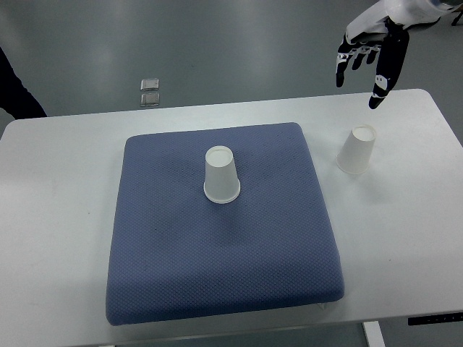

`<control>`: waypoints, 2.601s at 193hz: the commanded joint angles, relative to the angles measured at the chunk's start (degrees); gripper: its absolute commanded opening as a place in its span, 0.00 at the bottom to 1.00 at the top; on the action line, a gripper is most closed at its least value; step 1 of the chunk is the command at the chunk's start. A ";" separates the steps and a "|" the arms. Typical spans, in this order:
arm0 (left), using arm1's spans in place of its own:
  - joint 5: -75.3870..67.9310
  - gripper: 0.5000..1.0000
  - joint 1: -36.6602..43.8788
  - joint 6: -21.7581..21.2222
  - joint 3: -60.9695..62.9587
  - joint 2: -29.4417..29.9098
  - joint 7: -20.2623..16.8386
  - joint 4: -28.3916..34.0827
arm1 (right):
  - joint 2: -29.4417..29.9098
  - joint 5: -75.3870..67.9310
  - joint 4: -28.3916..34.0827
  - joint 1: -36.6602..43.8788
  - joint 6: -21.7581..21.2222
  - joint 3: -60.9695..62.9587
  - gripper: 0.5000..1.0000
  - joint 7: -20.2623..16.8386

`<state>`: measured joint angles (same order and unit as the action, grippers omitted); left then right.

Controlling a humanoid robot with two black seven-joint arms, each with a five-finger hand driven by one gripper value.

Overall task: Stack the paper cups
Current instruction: 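Move the right hand over the white paper cup beside the pad, then close the right hand fingers around the upside-down white cup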

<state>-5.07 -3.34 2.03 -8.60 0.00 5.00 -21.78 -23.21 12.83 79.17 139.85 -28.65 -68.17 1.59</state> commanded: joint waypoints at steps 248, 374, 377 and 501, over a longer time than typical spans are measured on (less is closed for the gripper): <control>0.15 1.00 0.44 -0.18 -0.01 0.00 0.01 1.12 | 10.02 -13.54 -29.07 -45.72 27.94 -1.18 0.82 -1.33; 0.15 1.00 0.62 -0.18 -0.01 0.00 0.01 1.03 | 11.87 -13.62 -38.74 -54.95 29.44 -0.91 0.79 -2.12; 0.15 1.00 0.62 -0.18 -0.01 0.00 0.01 1.03 | 11.87 -13.62 -38.74 -54.95 29.53 -0.91 0.79 -2.12; 0.15 1.00 0.62 -0.18 -0.01 0.00 0.01 1.12 | 11.87 -13.62 -38.65 -54.60 29.44 -0.91 0.52 -2.03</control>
<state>-4.93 -2.72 1.84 -8.62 0.00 5.01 -20.65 -11.32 -0.82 40.42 84.74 1.24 -69.08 -0.45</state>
